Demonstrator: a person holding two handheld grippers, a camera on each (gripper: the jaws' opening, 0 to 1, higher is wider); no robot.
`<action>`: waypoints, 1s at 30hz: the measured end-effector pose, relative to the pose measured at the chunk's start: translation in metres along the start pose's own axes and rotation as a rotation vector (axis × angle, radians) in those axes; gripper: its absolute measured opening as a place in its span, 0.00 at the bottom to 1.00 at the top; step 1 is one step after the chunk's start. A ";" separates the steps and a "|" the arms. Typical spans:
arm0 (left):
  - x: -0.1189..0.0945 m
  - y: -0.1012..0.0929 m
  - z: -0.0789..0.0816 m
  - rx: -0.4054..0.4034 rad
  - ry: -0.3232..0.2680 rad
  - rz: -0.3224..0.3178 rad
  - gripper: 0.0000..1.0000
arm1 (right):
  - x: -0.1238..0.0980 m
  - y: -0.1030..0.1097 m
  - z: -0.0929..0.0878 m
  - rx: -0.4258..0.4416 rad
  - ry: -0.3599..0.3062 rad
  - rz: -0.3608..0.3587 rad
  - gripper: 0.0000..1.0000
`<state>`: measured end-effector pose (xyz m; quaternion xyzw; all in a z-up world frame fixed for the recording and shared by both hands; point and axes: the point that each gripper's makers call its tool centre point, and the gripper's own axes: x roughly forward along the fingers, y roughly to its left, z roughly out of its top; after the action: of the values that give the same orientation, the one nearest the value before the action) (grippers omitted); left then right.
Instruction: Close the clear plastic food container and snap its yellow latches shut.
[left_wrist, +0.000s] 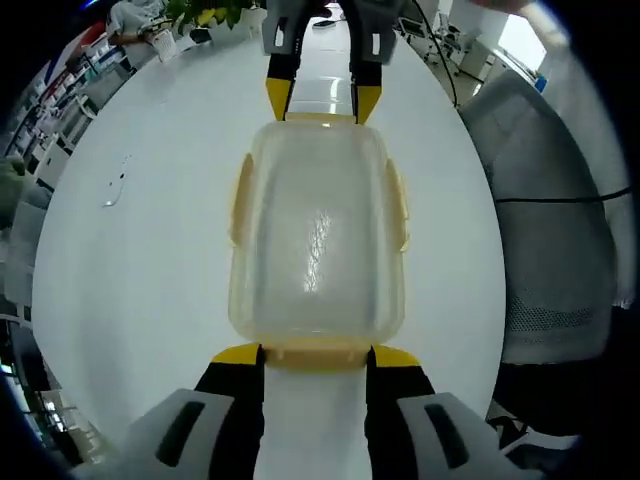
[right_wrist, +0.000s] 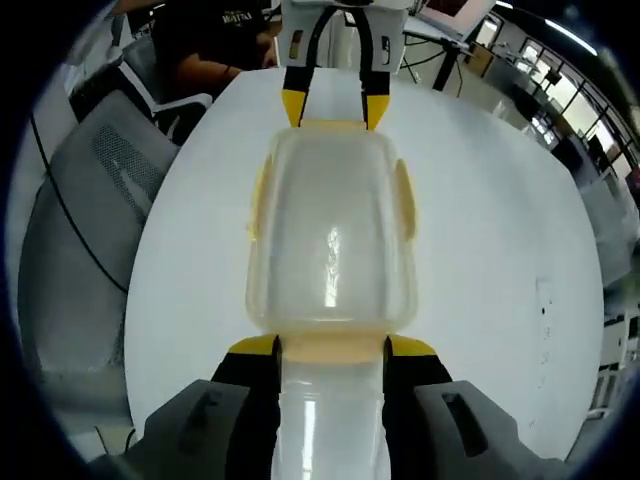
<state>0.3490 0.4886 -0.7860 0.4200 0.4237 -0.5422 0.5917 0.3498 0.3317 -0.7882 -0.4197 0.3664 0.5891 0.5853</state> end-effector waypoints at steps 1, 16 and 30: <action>-0.002 0.000 0.004 -0.003 -0.002 0.003 0.33 | -0.004 0.000 -0.002 -0.005 -0.002 -0.007 0.36; -0.006 -0.005 0.047 0.002 -0.012 0.012 0.33 | -0.033 0.003 -0.033 -0.006 -0.010 -0.020 0.36; 0.007 -0.004 0.091 0.023 -0.018 0.002 0.33 | -0.053 0.005 -0.074 0.014 0.002 -0.028 0.36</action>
<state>0.3494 0.3994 -0.7664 0.4224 0.4116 -0.5504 0.5910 0.3478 0.2433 -0.7678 -0.4212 0.3652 0.5780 0.5959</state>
